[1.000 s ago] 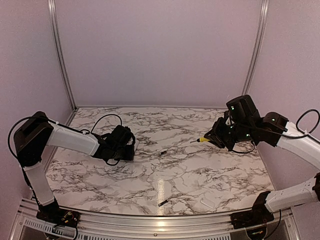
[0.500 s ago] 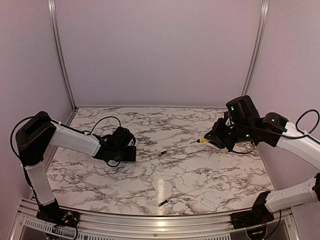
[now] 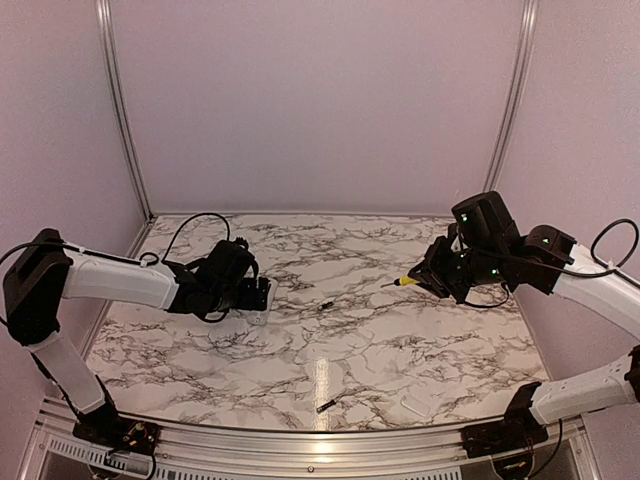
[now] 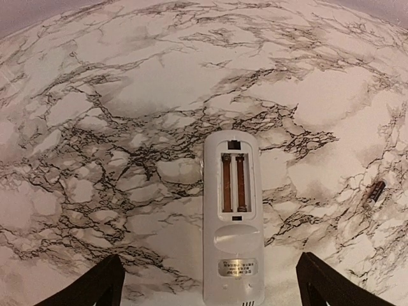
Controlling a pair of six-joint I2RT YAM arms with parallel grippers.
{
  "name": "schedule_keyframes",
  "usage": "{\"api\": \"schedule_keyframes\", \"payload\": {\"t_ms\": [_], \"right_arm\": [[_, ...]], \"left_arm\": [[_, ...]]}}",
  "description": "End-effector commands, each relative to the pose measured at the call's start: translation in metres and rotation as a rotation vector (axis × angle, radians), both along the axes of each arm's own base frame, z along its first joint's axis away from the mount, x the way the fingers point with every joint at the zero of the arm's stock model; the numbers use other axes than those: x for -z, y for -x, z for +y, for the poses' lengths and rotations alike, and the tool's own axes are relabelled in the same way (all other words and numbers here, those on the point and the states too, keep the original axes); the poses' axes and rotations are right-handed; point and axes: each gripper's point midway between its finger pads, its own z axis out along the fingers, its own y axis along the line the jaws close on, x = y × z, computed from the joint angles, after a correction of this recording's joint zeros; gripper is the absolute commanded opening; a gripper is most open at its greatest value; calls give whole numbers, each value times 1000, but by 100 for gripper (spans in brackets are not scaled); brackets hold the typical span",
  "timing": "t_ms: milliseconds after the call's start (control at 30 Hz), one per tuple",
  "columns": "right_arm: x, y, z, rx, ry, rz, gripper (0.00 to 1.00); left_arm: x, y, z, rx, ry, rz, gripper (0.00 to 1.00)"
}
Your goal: Unload the batteries from the remote control
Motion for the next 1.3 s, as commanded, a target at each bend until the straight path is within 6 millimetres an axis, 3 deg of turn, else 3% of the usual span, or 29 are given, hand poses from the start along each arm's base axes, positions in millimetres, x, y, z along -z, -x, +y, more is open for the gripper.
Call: {"api": "schedule_keyframes", "payload": {"t_ms": [0, 133, 233, 433, 567, 767, 1000, 1267], "right_arm": [[-10, -9, -3, 38, 1, -24, 0], [-10, -14, 2, 15, 24, -31, 0], [-12, -18, 9, -11, 36, -36, 0], [-17, -28, 27, -92, 60, -48, 0], [-16, -34, 46, -190, 88, -48, 0], [-15, -39, 80, -350, 74, -47, 0], [-17, -39, 125, -522, -27, -56, 0], [-21, -19, 167, -689, -104, -60, 0]], "left_arm": [[-42, -4, 26, -6, -107, -133, 99], [-69, -3, 31, 50, -156, -203, 99], [-90, 4, 20, 158, -138, -237, 99], [-132, 42, -9, 475, -18, -333, 99], [-140, 66, -19, 642, -9, -352, 97], [-150, 83, -29, 763, 17, -370, 94], [-165, 103, -63, 912, 63, -436, 91], [-166, 114, -107, 1027, 56, -488, 83]]}}
